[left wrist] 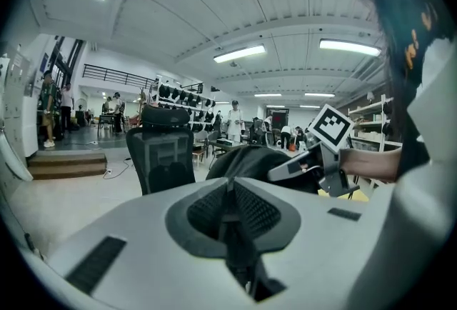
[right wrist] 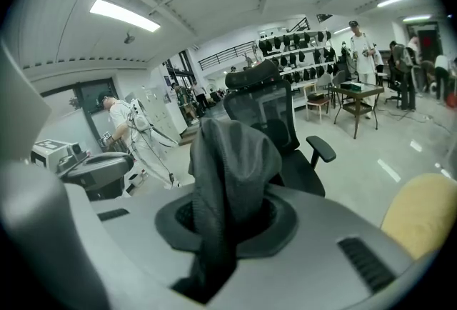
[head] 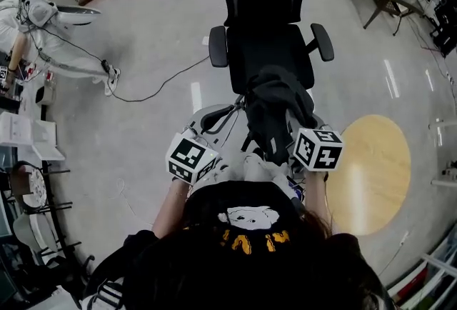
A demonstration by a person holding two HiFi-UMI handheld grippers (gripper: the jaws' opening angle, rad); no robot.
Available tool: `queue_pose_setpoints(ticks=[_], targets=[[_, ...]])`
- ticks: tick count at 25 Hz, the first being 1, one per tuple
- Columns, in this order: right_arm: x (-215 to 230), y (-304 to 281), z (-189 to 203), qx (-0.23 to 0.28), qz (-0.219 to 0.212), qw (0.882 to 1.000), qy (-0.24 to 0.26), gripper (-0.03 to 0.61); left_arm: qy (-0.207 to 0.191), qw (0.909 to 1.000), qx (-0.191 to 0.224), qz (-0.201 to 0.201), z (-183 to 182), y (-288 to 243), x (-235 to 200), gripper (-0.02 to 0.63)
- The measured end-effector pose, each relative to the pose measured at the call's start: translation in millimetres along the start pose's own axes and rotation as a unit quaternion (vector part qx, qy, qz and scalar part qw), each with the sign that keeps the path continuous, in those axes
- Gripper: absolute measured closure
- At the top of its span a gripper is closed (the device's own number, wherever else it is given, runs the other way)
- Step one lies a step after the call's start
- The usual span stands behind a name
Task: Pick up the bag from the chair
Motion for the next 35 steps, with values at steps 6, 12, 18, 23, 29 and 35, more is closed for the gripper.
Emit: queue_pose_setpoints(ticks=[6, 12, 18, 23, 29, 35], targets=[[-25.6, 9.3, 11.9, 0.016, 0.010, 1.000, -0.007, 0.525, -0.004, 0.9998, 0.008, 0.020, 10.3, 26.6, 2.8, 0.583], [-48.9, 13.6, 25.9, 0.022, 0.014, 1.000, -0.009, 0.525, -0.006, 0.9991, 0.020, 0.036, 17.5, 42.8, 4.7, 0.583], [-63.2, 21.4, 35.0, 0.023, 0.017, 1.000, -0.008, 0.525, -0.010, 0.9981, 0.036, 0.050, 15.8, 54.3, 11.9, 0.583], [-74.8, 22.9, 32.1, 0.026, 0.014, 1.000, 0.002, 0.526, -0.014, 0.9973, 0.045, 0.057, 12.7, 63.3, 12.8, 0.583], [-77.7, 24.7, 32.2, 0.019, 0.009, 1.000, 0.012, 0.525, -0.017, 0.9970, 0.048, 0.058, 11.6, 71.8, 17.2, 0.583], [-79.0, 16.0, 25.5, 0.012, -0.007, 0.999, 0.033, 0.525, -0.025, 0.9970, 0.053, 0.051, 10.5, 73.1, 15.1, 0.583]])
Point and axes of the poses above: the fingertips, and each gripper's own axes: y backward along the fingers, x to its right, z out of its underside, the point moved 1 cm from there along y, backward along the fingers, and after that the axes turned 4 degrees about -y, right-handed, at the moved point
